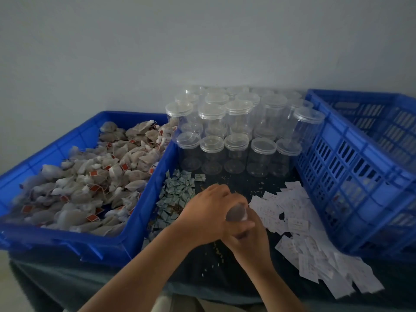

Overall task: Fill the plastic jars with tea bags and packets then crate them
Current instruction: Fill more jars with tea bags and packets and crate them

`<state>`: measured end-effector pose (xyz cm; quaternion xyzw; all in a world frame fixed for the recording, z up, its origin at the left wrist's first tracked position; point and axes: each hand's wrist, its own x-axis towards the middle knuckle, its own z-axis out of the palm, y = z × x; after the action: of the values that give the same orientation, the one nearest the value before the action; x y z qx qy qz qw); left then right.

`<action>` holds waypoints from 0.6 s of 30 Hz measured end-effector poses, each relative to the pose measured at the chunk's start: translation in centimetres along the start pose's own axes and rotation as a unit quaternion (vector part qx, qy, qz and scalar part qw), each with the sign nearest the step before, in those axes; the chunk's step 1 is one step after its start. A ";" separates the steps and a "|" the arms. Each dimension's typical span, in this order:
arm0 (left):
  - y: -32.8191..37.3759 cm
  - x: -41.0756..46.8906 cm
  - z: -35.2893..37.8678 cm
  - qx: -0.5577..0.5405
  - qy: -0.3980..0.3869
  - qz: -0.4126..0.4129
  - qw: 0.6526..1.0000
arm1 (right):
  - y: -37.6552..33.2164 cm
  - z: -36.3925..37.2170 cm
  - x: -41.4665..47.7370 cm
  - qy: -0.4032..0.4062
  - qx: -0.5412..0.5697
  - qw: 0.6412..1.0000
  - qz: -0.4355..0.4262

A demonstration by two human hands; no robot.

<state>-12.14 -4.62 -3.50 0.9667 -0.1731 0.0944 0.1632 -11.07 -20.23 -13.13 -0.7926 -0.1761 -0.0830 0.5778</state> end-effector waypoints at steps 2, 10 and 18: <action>0.8 -0.1 0.6 0.025 0.035 -0.048 0.998 | 0.0 0.1 0.0 0.014 -0.035 0.999 -0.001; 1.7 3.2 -1.0 0.103 -0.226 -0.255 0.935 | 0.4 0.4 -0.5 0.020 -0.105 0.992 -0.073; -0.3 1.8 -3.0 -0.053 -0.154 -0.126 0.979 | 0.4 0.1 -0.2 0.060 -0.035 0.998 -0.007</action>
<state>-10.79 -3.88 -0.41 0.9736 -0.0781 -0.0860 0.1966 -11.16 -20.30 -13.55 -0.8046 -0.1438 -0.1411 0.5586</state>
